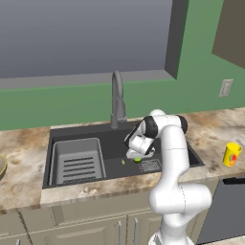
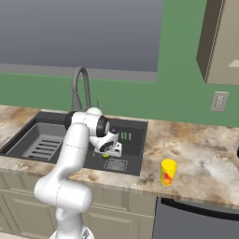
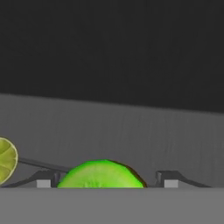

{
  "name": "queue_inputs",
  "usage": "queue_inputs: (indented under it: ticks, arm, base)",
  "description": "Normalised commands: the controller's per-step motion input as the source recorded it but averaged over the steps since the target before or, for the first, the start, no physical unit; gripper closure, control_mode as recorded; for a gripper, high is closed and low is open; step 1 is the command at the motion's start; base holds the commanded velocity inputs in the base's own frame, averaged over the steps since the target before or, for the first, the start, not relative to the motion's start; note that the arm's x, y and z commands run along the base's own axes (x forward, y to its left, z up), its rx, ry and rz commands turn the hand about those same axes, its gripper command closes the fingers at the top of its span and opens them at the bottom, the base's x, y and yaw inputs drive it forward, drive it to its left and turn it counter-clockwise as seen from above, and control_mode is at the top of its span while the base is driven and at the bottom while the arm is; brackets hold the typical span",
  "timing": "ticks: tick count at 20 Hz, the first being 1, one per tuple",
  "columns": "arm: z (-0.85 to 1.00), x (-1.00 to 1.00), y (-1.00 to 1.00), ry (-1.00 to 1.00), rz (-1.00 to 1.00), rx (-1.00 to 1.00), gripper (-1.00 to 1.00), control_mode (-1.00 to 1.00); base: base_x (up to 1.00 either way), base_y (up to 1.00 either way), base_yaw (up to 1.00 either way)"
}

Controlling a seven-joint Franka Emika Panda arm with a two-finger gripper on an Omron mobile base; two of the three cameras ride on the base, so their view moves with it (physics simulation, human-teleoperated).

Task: Remove the kiwi and lemon wedge from the sink. Then move the bowl and cup from the counter to the sink for washing.

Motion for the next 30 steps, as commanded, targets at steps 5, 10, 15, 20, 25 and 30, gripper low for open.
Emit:
queue_inputs:
  ticks: [5,10,15,20,25,30]
  arm:
    - [-0.2,-0.14,0.03,0.07,-0.07,0.0,1.0,-1.0]
    - [-0.17,-0.19,0.0,0.09,-0.09,0.0,1.0,-1.0]
    - [-0.06,-0.17,-0.02,0.02,-0.09,0.0,1.0,-1.0]
    - [0.05,-0.17,-0.09,0.0,-0.05,0.04,1.0,-1.0]
    - [0.21,-0.15,-0.12,0.0,-0.01,0.05,1.0,-1.0]
    - [0.23,-0.24,-0.06,-0.02,0.0,0.05,1.0,-1.0]
  base:
    - [0.0,0.0,0.0]
    - [0.0,0.0,0.0]
    - [0.0,0.0,0.0]
    - [0.0,0.0,0.0]
    - [0.0,0.0,0.0]
    - [0.0,0.0,0.0]
